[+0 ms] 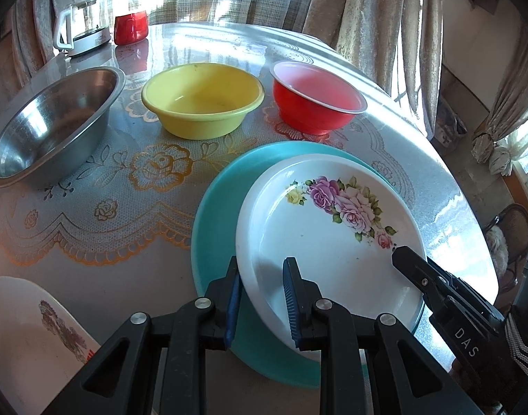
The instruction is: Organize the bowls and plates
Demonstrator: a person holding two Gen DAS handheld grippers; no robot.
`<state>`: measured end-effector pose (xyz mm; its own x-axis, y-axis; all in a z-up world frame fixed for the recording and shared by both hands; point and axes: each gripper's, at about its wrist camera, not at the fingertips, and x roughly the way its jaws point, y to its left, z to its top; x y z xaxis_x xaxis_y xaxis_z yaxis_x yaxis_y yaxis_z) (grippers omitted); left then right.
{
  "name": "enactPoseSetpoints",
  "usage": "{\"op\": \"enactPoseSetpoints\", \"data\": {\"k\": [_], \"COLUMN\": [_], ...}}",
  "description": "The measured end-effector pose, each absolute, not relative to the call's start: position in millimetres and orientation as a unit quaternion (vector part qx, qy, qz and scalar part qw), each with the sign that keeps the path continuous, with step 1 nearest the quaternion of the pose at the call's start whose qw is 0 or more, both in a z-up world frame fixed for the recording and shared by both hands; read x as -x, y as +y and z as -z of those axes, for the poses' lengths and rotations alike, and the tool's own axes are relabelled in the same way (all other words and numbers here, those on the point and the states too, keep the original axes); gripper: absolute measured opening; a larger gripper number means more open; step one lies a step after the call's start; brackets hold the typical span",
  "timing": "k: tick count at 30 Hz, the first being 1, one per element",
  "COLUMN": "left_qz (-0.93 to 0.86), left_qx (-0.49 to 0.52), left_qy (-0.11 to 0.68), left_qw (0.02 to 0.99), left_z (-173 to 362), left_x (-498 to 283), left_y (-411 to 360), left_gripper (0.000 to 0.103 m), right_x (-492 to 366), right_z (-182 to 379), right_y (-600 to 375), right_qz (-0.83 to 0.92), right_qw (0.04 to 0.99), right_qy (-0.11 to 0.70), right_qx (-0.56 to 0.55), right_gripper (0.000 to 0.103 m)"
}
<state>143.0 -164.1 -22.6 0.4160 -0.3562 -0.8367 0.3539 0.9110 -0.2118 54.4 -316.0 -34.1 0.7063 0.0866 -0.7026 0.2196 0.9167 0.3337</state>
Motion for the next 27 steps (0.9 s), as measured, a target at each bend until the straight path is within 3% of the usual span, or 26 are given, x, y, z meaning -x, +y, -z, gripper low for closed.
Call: {"op": "enactPoseSetpoints", "data": {"k": [18, 23, 27], "left_qz": [0.202, 0.203, 0.204], "left_qx": [-0.016, -0.001, -0.007], "left_qy": [0.474, 0.469, 0.451], "left_qw": [0.857, 0.860, 0.869], "left_z": [17, 12, 5], "left_x": [-123, -117, -105], "left_y": [-155, -145, -139], "left_gripper": [0.026, 0.030, 0.032], "right_x": [-51, -50, -47], "right_z": [35, 33, 32], "right_y": [-309, -302, -300], "right_qz": [0.041, 0.036, 0.038], "right_qw": [0.903, 0.905, 0.903], "right_qy": [0.381, 0.382, 0.384], "right_qx": [-0.192, -0.186, -0.188], "right_gripper": [0.020, 0.034, 0.040]}}
